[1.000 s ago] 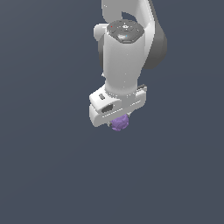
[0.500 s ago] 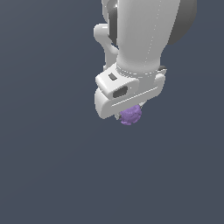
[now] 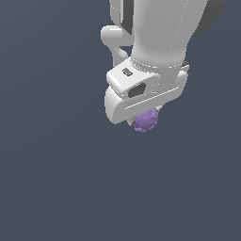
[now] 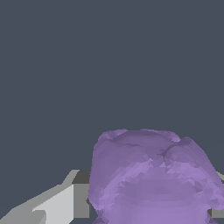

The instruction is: Pick up the object and move it to a goal position.

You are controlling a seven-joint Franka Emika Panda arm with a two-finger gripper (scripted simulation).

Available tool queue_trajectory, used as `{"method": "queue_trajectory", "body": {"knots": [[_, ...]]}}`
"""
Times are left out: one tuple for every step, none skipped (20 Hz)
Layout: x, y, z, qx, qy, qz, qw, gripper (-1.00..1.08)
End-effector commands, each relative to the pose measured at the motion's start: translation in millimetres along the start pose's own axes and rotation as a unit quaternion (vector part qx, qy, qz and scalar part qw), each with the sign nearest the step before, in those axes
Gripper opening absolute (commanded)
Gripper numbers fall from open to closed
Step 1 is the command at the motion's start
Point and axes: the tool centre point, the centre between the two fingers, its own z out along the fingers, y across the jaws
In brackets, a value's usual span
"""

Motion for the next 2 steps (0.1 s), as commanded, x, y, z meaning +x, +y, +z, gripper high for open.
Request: {"method": "queue_trajectory", "body": {"knots": [[1.0, -0.2, -2.1, 0.0, 0.0, 0.0, 1.0, -1.0], [1.1, -0.2, -2.2, 0.0, 0.0, 0.0, 1.0, -1.0]]}}
